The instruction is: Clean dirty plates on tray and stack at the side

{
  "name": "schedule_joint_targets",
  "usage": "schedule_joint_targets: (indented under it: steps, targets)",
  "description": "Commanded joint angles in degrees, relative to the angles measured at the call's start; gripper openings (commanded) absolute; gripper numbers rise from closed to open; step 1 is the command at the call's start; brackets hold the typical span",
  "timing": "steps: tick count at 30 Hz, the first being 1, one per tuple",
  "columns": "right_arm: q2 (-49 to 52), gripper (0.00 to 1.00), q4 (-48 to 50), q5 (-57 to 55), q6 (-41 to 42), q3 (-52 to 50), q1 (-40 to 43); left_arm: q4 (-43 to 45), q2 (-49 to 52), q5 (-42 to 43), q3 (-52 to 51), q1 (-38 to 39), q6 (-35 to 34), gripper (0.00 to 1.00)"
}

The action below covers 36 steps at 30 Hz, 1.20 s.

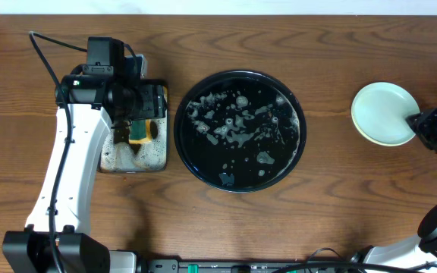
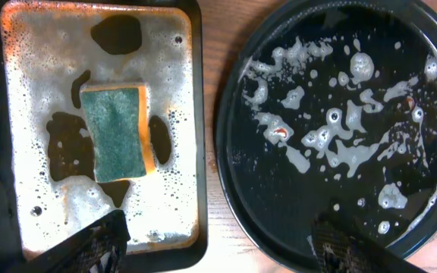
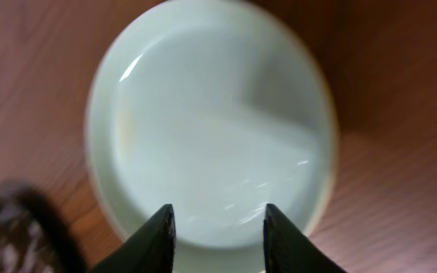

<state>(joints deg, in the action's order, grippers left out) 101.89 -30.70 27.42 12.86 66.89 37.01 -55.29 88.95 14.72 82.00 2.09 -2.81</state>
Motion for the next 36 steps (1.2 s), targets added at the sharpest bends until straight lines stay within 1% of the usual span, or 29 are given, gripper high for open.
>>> schedule_joint_targets:
  steps: [1, 3, 6, 10, 13, 15, 16, 17, 19, 21, 22, 23, 24, 25, 29, 36]
  targets:
    - [-2.5, 0.39, -1.1, 8.8, -0.8, -0.3, -0.5, 0.6, -0.2, 0.3, 1.0, 0.1, -0.2, 0.76]
    - [-6.0, 0.40, -1.1, 10.7, -1.4, -0.3, -1.4, 0.6, -1.2, 0.3, 1.7, 0.1, -0.2, 0.75]
    - [-13.6, 0.43, -2.3, 10.9, -1.8, -0.3, -3.7, 1.4, -4.5, 0.3, 2.1, 0.1, -0.2, 0.75]
    - [-24.9, 0.47, -4.1, 11.3, -3.2, -0.3, -9.1, 0.8, -9.7, 0.3, 2.1, 0.1, -0.2, 0.75]
    - [-34.4, 0.51, -5.0, 10.6, -3.8, -0.3, -17.0, -3.0, -14.0, 0.3, 2.1, 0.1, -0.3, 0.75]
    - [-37.7, 0.61, -4.8, 7.4, -3.7, -0.3, -21.6, -4.8, -16.0, 0.3, 2.1, 0.1, -0.2, 0.76]
    - [-39.1, 0.62, -4.9, 5.4, -3.7, -0.3, -23.9, -5.6, -17.0, 0.3, 2.1, 0.1, -0.2, 0.80]
    - [-40.3, 0.63, -5.0, 4.5, -3.7, -0.3, -26.1, -6.3, -18.3, 0.3, 2.1, 0.1, -0.2, 0.80]
    - [-41.6, 0.65, -5.1, 4.5, -3.7, -0.3, -29.7, -6.8, -20.6, 0.2, 2.1, 0.1, -0.2, 0.81]
    - [-42.1, 0.68, -5.4, 4.5, -3.7, -0.3, -33.8, -6.8, -23.5, 0.2, 2.1, 0.1, -0.2, 0.85]
    - [-42.1, 0.73, -5.6, 4.5, -3.7, -0.3, -35.2, -6.8, -24.5, -0.3, 2.1, 0.1, -0.2, 0.89]
    - [-41.9, 0.84, -5.7, 4.5, -3.7, -0.3, -36.3, -6.8, -25.2, -0.8, 2.1, 0.1, -0.2, 0.90]
    - [-41.6, 0.98, -6.0, 4.5, -3.7, -0.3, -37.7, -6.8, -25.9, -1.0, 2.1, 0.1, -0.2, 0.90]
    - [-41.4, 0.99, -6.4, 4.5, -3.7, -0.3, -38.8, -6.9, -26.5, -1.0, 2.1, 0.1, -0.2, 0.91]
    - [-40.2, 0.99, -8.2, 4.5, -3.7, -0.3, -42.3, -8.3, -27.3, -1.0, 2.1, 0.1, -0.2, 0.91]
    - [-38.9, 0.99, -11.3, 4.5, -3.5, -0.3, -44.1, -8.6, -27.1, -1.0, 1.9, 0.1, -0.2, 0.91]
